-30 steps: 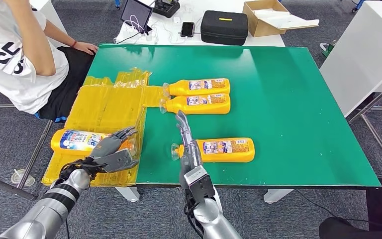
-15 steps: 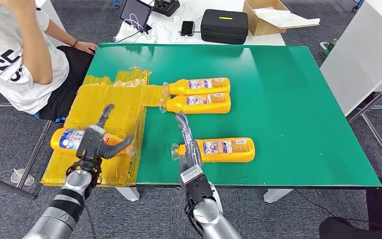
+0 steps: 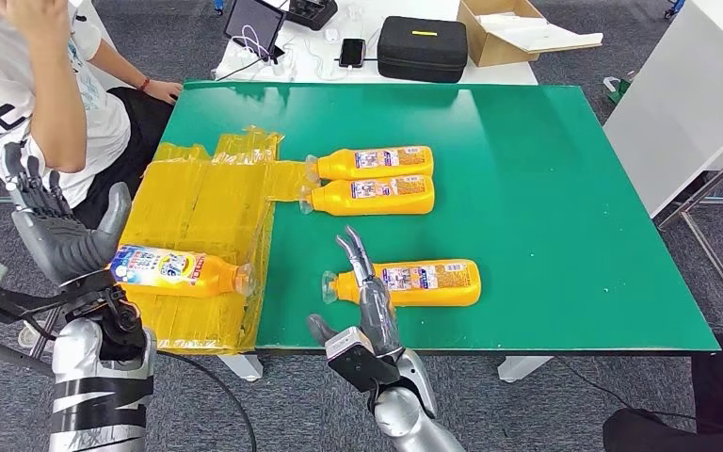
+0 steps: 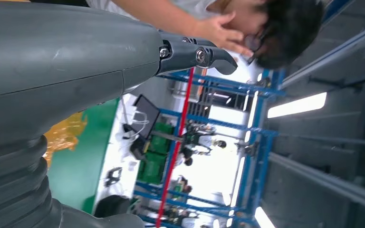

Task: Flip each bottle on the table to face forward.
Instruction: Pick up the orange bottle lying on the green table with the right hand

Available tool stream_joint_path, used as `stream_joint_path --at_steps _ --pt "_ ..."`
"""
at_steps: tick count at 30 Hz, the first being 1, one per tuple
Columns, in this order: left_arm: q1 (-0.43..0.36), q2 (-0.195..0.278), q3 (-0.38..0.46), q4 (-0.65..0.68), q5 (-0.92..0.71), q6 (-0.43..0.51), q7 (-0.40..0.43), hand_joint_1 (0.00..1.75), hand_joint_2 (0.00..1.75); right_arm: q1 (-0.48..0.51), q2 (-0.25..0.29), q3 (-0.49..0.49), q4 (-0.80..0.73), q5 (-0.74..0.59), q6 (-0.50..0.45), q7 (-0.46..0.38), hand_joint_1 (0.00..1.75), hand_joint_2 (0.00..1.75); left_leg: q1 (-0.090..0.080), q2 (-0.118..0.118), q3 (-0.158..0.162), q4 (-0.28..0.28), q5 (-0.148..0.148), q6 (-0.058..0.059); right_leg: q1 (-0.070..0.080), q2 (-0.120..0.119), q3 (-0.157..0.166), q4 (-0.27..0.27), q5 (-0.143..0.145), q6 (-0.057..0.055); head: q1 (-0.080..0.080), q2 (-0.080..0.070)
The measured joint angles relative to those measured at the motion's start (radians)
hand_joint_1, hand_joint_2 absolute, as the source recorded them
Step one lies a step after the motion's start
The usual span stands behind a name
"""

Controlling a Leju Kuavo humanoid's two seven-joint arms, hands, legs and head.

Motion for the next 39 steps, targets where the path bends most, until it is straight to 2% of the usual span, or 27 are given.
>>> stream_joint_path --at_steps 9,11,13,17,26,31,39 --pt "0.02 -0.023 0.03 -0.054 0.003 -0.008 0.001 0.0 1.75 0.001 -0.025 -0.005 -0.002 0.01 -0.001 0.007 0.0 1.75 0.0 0.0 0.0 0.0 0.0 0.0 0.0 0.0 0.0 0.0 0.0 0.0 0.0 0.0" --pt "0.021 -0.027 0.037 -0.057 0.012 -0.026 0.001 0.0 1.75 0.001 -0.031 -0.008 -0.003 0.045 -0.002 0.039 0.0 1.75 0.0 0.0 0.0 0.0 0.0 0.0 0.0 0.0 0.0 0.0 0.0 0.0 0.0 0.0" --pt "0.027 -0.032 0.048 -0.056 0.027 -0.053 0.001 0.0 1.75 0.001 -0.047 -0.017 -0.006 0.109 0.008 0.109 0.0 1.75 0.0 0.0 0.0 0.0 0.0 0.0 0.0 0.0 0.0 0.0 0.0 0.0 0.0 0.0" --pt "0.06 -0.034 0.067 -0.04 0.051 -0.072 0.002 0.0 1.75 0.004 -0.113 -0.061 -0.018 0.203 0.084 0.25 0.0 1.75 -0.001 -0.001 -0.001 0.0 0.0 0.0 -0.001 0.0 0.0 0.0 0.0 0.0 0.0 0.0" --pt "0.133 -0.035 0.089 0.033 0.009 -0.068 0.003 0.0 1.75 0.023 -0.28 -0.167 -0.062 0.263 0.291 0.405 0.0 1.75 -0.002 0.0 -0.001 0.0 -0.001 0.002 -0.002 0.0 0.0 0.0 0.0 0.001 0.0 0.0" --pt "0.151 -0.035 0.088 0.09 -0.039 -0.062 0.003 0.0 1.75 0.005 -0.346 -0.212 -0.068 0.297 0.317 0.42 0.0 1.75 -0.002 -0.001 -0.001 0.0 -0.001 0.003 -0.001 0.0 0.0 -0.001 0.0 0.001 0.0 0.0" --pt "0.15 -0.034 0.058 0.159 -0.061 -0.047 0.003 0.0 1.75 -0.06 -0.376 -0.235 -0.008 0.326 0.315 0.418 0.0 1.75 -0.002 0.0 -0.001 0.0 0.0 0.003 -0.001 0.0 0.0 0.0 0.001 0.002 0.0 0.0"
